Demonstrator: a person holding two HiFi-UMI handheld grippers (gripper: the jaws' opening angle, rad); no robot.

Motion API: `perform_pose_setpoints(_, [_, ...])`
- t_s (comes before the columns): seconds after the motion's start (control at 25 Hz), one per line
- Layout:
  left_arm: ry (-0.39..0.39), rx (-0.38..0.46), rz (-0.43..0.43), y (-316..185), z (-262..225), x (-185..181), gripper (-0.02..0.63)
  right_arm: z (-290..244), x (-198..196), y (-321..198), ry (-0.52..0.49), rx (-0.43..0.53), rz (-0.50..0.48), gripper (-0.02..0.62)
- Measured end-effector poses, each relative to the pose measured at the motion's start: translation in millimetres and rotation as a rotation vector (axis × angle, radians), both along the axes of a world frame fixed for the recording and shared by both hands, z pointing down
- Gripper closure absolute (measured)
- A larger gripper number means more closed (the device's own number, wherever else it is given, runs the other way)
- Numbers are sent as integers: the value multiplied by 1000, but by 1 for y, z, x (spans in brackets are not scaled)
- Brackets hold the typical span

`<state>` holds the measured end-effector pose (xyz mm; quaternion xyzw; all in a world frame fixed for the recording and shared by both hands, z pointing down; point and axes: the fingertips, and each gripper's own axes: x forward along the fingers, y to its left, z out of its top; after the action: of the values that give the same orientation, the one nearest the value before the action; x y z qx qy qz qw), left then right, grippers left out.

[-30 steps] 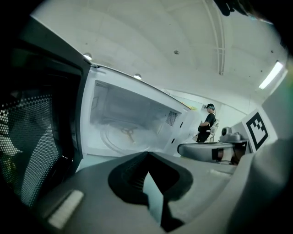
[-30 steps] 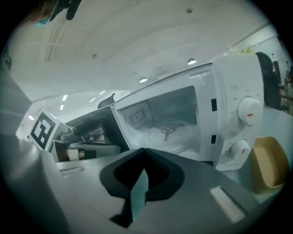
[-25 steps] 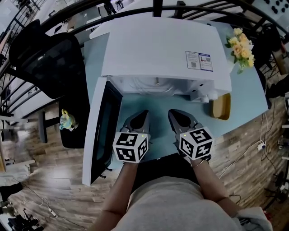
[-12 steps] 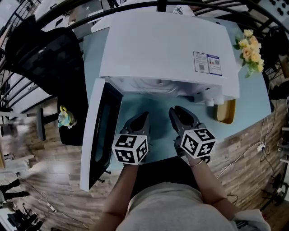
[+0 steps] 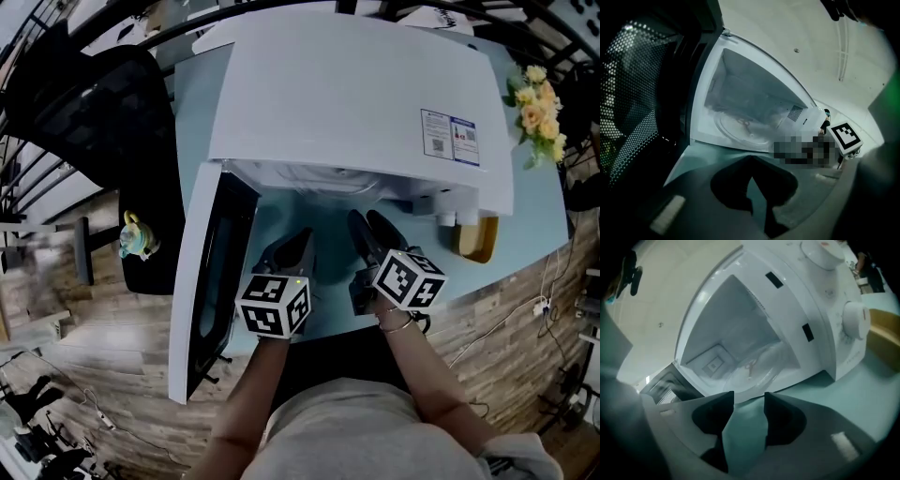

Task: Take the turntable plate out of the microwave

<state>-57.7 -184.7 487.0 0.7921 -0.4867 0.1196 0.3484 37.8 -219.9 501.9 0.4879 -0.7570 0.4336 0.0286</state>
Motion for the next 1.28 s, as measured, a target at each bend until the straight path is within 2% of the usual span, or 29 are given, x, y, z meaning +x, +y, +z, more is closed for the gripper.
perform_pose_setpoints(0.28, [5,-26,-1,-6,12,-1,601,11,-3,-13,-128,-56,65,354])
perform_pose_setpoints(0.56, [-9,-29,3,-13,18,-4,601,17,-7,-26,-213,-93,88,362])
perform_pose_setpoints(0.76, [-18,-36,3,-16,22,-3,601,19,-10,-29,-225,-102,87,400])
perform_pose_setpoints(0.88, [-23,-43,2,-17,24,-1,601,20,-9,-30,-228,-101,90,448])
perform_pose_setpoints(1.28, [37,-69,-14,-17,24,1,601,19,-11,-26,-264,-110,62,459])
